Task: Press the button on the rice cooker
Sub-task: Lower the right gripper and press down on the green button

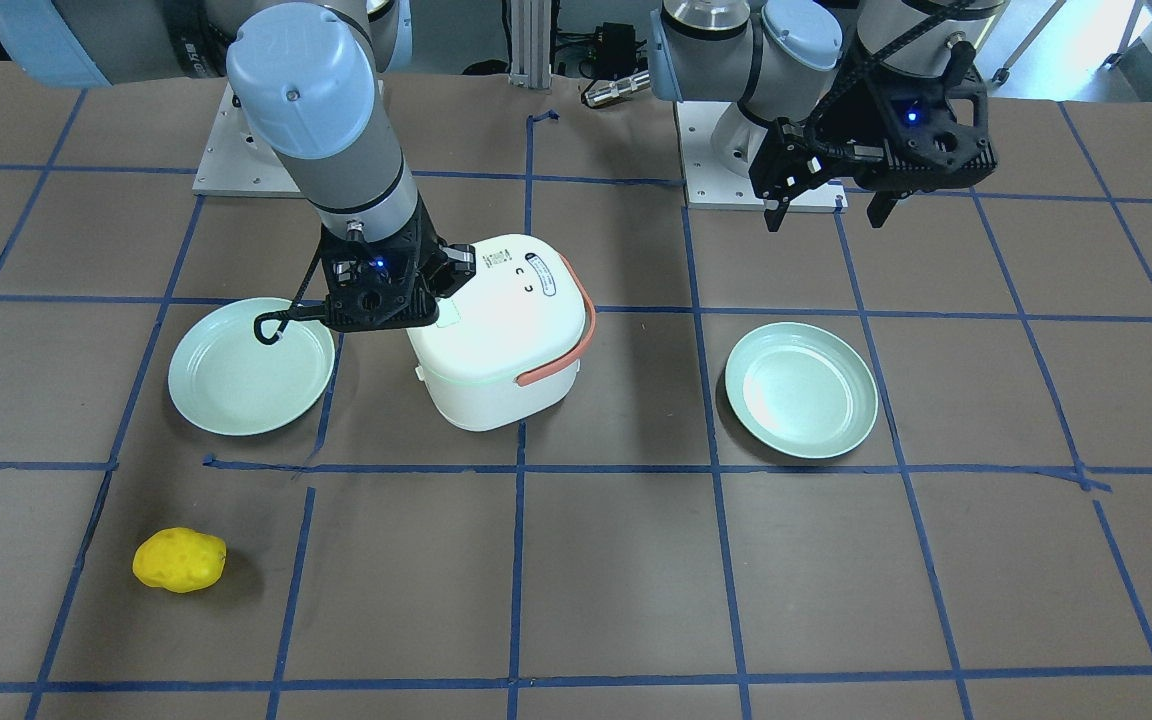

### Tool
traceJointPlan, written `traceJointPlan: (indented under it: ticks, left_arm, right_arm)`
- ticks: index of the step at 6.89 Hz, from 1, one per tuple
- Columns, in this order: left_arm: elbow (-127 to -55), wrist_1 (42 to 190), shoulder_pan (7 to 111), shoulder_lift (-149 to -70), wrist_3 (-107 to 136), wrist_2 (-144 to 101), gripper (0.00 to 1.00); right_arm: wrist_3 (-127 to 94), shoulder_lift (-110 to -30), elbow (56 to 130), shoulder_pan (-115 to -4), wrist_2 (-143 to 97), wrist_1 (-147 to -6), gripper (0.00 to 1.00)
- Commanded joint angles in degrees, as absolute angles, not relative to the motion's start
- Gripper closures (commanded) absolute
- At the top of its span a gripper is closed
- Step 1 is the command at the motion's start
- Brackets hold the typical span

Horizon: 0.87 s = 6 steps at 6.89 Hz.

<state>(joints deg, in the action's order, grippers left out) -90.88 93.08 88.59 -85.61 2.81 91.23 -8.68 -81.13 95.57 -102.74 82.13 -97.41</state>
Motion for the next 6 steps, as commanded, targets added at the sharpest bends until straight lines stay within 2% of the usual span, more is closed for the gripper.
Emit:
traceJointPlan:
  ticks: [1, 6]
  left_arm:
    - [-90.88, 93.08, 88.59, -85.61, 2.81, 91.23, 0.0]
    - [-90.88, 93.08, 88.59, -85.61, 2.81, 91.23, 0.0]
  right_arm:
    - [-8.79, -80.86, 96.15, -102.74, 80.69, -97.65, 1.0]
    - [-8.44, -80.51, 97.9, -102.74, 80.68, -97.73, 1.0]
